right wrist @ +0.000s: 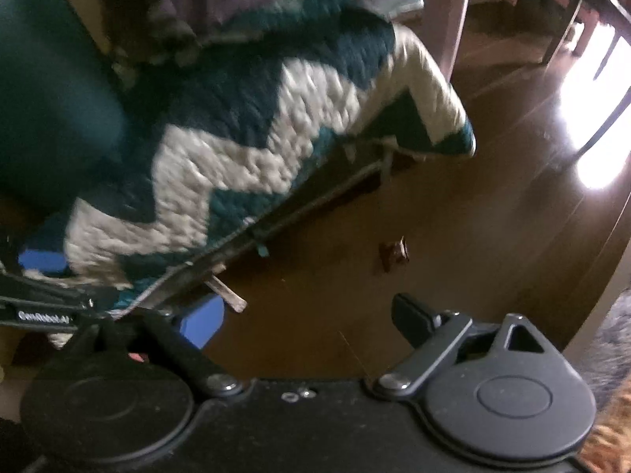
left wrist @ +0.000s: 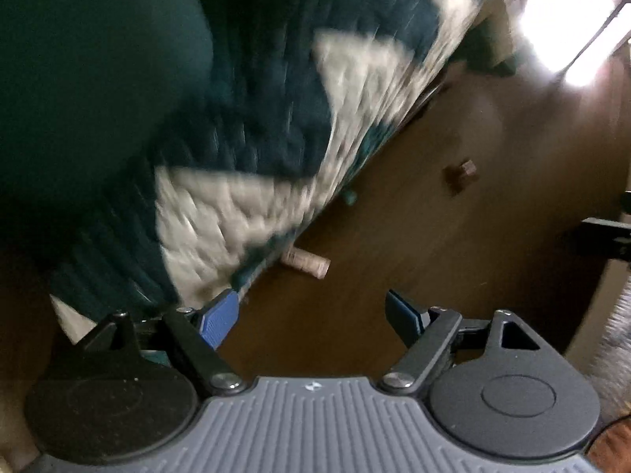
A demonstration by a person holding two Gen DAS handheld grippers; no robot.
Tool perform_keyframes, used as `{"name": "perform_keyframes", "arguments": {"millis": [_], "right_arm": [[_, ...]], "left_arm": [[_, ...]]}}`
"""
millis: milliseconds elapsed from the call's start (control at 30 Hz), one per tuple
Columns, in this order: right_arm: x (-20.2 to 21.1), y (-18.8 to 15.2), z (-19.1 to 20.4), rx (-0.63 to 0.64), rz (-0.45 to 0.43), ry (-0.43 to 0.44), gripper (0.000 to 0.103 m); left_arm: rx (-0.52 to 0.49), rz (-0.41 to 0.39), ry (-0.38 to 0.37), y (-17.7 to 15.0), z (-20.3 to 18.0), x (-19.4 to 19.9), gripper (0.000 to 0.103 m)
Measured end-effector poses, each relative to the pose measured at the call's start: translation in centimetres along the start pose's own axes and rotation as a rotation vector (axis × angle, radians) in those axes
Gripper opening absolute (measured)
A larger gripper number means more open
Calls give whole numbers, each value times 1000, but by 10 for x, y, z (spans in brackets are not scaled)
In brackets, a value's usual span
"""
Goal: Collect trash
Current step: 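Move both tools down toward the candy wrapper and snack stick on the floor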
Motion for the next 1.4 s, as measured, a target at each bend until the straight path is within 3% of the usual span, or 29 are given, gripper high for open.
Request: {"name": "perform_keyframes", "arguments": {"millis": [267, 400, 600, 800, 1000, 1167, 1400], "right_arm": [[-95, -30, -41, -82, 49, 14, 90], [-137, -43, -57, -62, 60, 30, 90], [-204, -39, -80, -9, 43, -14, 89], [-263, -18, -95, 66, 11, -103, 85], [-314, 1, -112, 135, 11, -171, 84], [-335, 2, -122, 140, -1, -168, 82], [-336, -12, -131, 146, -44, -126, 81]], "left_arm": [[177, 203, 128, -27, -10, -134, 81], [187, 148, 147, -24, -14, -179, 82], [264, 117, 147, -20, -12, -245, 81], [226, 46, 174, -23, -23, -280, 81], [260, -6, 207, -25, -9, -308, 81], [375, -31, 220, -24, 10, -320, 81], [539, 15, 209, -16, 21, -333, 81]]}}
Point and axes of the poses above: each gripper's, at about its wrist camera, not at the fingertips, and x roughly against the way its jaws point, z to its left, y to its top, the point moved 2 cm from there along -x, roughly the way its jaws point, and after that the axes turned 5 degrees about x, right-handed, at the moved point
